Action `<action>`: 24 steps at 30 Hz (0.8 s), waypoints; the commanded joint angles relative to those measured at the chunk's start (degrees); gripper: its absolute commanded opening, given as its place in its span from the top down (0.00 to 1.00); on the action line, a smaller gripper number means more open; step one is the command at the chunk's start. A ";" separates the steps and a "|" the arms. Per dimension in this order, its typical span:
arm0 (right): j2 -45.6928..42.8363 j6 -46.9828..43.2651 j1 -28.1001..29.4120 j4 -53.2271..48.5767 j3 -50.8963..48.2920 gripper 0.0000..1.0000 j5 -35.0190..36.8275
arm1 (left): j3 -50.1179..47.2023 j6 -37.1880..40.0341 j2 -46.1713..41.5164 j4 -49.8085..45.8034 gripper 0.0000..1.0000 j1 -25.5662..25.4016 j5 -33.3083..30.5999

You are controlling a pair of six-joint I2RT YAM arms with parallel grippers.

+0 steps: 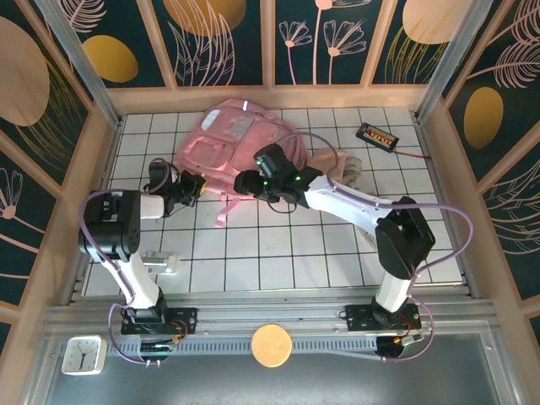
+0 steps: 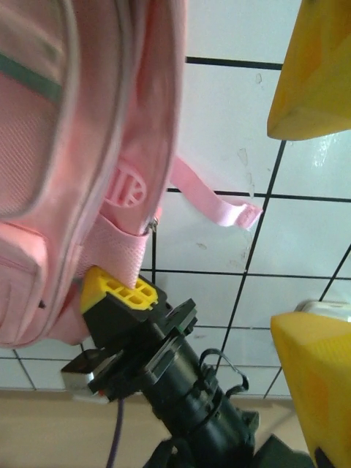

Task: Pack the student bag

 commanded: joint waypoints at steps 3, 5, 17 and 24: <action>1.18 3.71 1.36 -1.87 0.17 0.38 4.67 | -0.21 -14.66 -5.62 14.88 1.00 -6.28 1.54; 0.99 4.22 1.32 0.27 -1.23 0.38 4.57 | 0.08 -16.72 -5.55 15.76 1.00 -7.55 1.02; 1.86 5.64 -1.28 20.95 -10.29 0.37 3.26 | 3.35 -19.48 -8.81 13.63 1.00 -9.98 1.91; 3.38 11.63 -3.69 59.66 -24.62 0.29 -3.47 | 4.17 -21.21 -9.19 13.84 1.00 -10.17 2.13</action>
